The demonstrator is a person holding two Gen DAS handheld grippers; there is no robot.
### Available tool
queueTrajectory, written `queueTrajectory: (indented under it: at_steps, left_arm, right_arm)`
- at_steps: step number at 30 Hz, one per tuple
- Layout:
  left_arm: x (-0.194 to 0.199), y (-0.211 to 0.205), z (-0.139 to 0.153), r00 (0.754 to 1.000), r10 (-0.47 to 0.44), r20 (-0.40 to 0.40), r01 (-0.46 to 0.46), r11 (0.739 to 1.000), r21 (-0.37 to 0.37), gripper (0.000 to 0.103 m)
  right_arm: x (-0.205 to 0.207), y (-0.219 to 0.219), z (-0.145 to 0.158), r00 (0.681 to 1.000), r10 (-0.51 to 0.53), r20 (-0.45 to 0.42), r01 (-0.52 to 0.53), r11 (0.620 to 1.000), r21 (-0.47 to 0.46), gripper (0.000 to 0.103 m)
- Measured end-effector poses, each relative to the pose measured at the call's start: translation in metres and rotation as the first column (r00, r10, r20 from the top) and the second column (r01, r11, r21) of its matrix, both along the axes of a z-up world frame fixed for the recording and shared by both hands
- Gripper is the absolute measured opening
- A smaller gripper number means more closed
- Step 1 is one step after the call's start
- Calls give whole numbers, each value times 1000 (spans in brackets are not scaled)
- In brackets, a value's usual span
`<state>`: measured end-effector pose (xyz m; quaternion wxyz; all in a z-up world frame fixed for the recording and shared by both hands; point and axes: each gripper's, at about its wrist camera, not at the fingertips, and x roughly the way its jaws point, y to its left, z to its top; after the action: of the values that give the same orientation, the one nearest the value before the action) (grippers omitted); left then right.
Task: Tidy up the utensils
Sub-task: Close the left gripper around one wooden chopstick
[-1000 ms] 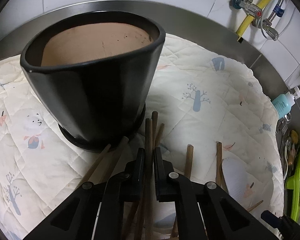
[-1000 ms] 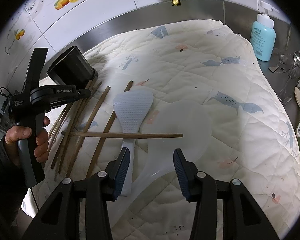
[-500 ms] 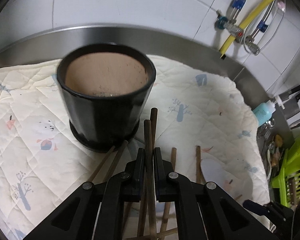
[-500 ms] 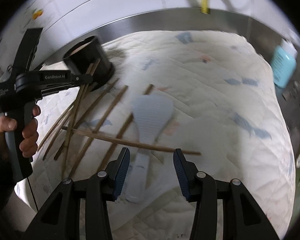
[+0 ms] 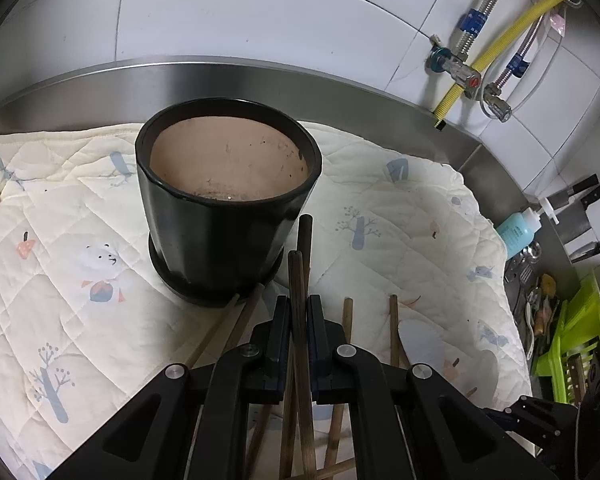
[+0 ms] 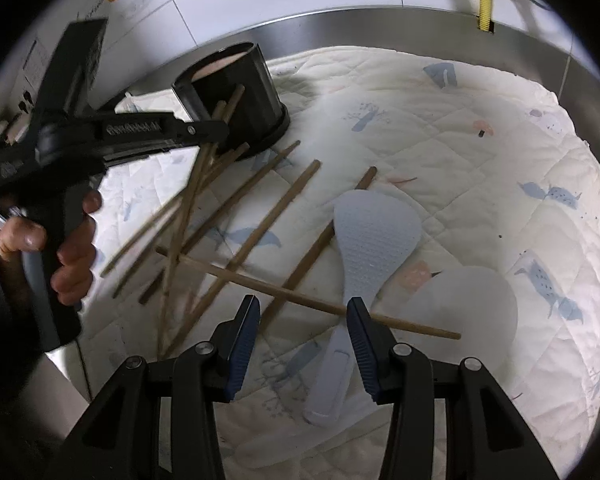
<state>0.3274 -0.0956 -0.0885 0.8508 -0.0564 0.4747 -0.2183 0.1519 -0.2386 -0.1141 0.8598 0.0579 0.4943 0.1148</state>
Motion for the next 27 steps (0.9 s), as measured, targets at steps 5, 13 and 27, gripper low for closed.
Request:
queueTrajectory:
  at_steps: [5,13,27]
  left_arm:
    - [3,4,-3,1000,-11,-16,11,1000,-20,8]
    - [7,-2,-20,995,-79,-61,77,996,-36,8]
    - [7,-13,-52,988,-115,-103,115,993,0,4]
  right_arm:
    - [1,3,-2,1000,24,8,-23,999,-32,50]
    - [0,4,-6,1000,13,4,-13,1000,-24,50]
    - [-3,6,-10,1000,3,-5,-3,1000,-23,50]
